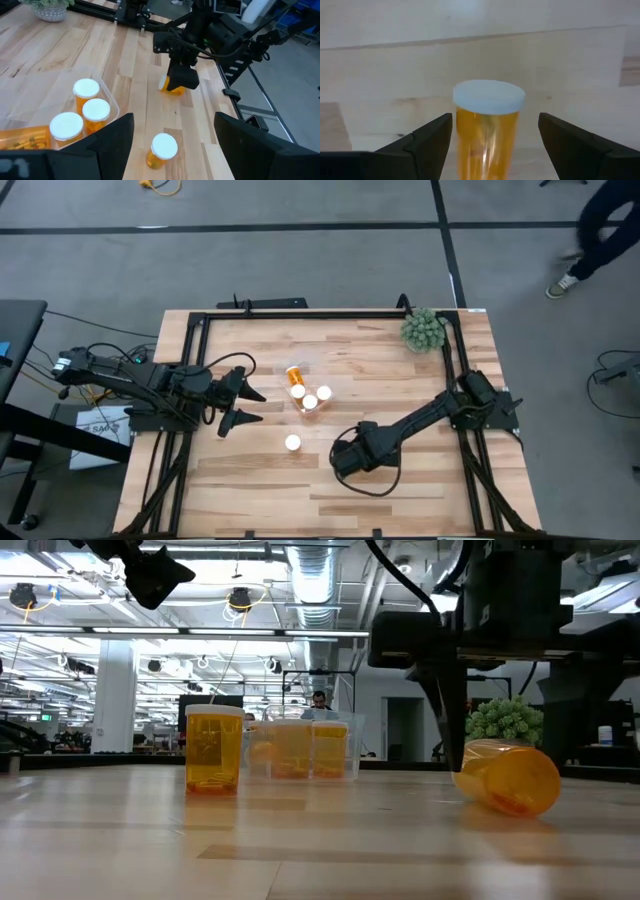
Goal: Pick and place pill bottles into a basket
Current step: Put the bottom orange medicine bottle into the transparent bin
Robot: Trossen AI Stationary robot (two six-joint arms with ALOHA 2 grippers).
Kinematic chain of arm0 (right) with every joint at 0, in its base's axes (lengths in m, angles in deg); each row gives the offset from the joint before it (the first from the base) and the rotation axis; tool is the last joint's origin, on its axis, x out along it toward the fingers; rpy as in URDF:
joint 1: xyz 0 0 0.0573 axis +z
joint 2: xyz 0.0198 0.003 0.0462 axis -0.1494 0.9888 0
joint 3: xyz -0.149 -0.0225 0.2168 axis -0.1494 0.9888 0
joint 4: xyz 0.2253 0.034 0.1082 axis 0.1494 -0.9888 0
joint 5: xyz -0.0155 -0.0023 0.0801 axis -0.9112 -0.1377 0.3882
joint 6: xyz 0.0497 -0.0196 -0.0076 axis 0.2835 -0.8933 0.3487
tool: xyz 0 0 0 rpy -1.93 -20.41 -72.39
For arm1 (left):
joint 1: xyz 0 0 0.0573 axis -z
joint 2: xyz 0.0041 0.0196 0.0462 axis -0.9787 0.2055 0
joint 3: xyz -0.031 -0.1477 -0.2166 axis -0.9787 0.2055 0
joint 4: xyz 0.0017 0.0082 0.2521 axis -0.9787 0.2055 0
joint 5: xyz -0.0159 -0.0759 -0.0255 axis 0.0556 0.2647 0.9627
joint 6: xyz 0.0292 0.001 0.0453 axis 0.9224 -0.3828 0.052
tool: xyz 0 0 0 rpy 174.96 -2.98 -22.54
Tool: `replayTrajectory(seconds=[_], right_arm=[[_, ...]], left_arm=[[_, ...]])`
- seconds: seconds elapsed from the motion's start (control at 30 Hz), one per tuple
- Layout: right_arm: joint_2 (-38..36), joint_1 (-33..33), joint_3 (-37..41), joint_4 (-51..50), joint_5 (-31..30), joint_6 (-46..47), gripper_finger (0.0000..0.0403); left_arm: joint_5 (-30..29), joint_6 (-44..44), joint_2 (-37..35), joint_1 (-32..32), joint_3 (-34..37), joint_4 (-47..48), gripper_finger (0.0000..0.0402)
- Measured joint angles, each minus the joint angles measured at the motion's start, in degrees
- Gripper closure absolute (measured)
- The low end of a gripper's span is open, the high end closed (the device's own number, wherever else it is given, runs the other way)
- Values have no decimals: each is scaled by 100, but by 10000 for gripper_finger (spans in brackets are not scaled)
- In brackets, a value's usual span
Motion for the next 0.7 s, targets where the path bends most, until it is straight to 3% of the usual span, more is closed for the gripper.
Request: replayTrajectory(seconds=[0.37, 0.7], right_arm=[[0, -307, 0, 14, -62, -572, 113], [0, -234, -2, 137, -82, -559, 113]], left_arm=[[0, 24, 0, 0, 0, -2, 136], [42, -9, 0, 0, 0, -6, 136]])
